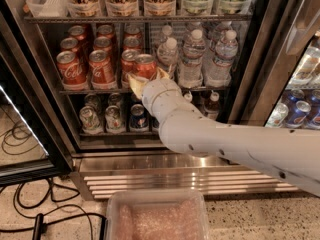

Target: Pick coke can from middle shelf of fridge

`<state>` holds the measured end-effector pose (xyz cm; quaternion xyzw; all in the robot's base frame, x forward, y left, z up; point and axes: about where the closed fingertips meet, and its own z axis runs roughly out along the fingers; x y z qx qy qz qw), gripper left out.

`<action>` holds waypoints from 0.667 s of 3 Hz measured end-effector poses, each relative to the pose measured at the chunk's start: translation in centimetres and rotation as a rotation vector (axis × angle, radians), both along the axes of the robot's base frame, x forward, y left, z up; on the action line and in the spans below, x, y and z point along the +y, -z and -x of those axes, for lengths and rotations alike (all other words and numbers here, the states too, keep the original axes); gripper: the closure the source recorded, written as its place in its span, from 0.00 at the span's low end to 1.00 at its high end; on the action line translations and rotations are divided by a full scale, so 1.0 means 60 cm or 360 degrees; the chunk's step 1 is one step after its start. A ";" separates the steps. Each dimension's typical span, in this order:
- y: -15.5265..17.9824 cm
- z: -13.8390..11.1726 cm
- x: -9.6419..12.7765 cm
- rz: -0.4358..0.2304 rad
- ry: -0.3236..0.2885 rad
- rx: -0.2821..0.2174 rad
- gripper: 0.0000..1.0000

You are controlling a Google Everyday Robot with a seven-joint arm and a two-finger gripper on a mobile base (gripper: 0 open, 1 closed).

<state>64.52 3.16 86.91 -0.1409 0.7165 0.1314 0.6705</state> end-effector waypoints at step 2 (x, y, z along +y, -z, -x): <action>0.035 0.041 0.025 -0.0155 -0.0346 0.0265 1.00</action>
Offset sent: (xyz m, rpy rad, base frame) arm -0.0654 0.0148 -0.0307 0.0083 0.1656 0.4982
